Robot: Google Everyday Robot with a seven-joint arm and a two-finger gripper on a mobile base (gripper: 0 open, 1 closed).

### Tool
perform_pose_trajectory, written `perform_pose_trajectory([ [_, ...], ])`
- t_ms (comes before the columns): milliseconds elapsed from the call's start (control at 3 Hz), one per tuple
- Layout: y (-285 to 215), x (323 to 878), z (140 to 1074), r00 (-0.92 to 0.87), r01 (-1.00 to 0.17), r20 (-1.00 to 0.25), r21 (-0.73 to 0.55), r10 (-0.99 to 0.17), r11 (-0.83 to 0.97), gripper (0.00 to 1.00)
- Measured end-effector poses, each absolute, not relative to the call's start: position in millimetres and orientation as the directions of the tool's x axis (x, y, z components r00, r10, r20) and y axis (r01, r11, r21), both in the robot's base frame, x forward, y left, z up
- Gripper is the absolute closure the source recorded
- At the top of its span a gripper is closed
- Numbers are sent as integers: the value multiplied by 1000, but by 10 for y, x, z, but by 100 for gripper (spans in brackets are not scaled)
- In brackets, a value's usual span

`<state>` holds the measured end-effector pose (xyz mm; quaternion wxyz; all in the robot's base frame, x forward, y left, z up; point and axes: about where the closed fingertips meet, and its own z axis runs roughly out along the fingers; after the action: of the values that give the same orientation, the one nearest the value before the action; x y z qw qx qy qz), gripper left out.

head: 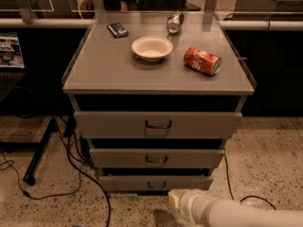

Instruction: Open bottom drawer

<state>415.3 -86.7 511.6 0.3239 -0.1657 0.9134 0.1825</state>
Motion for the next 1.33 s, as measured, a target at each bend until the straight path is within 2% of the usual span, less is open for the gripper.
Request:
perform_pose_trajectory([
  [333,-1004,4273,4620,-731,-346,-674,229,-108,910,100],
  [667,-1546,4795,4109,-664,-219,-748,173,-16,960,100],
  [1000,-1844,5141,3878,-621,-157,-784,150,21,976,100],
  [1333,-1839,5155,3855,-623,-156,-782,156,25,975,100],
])
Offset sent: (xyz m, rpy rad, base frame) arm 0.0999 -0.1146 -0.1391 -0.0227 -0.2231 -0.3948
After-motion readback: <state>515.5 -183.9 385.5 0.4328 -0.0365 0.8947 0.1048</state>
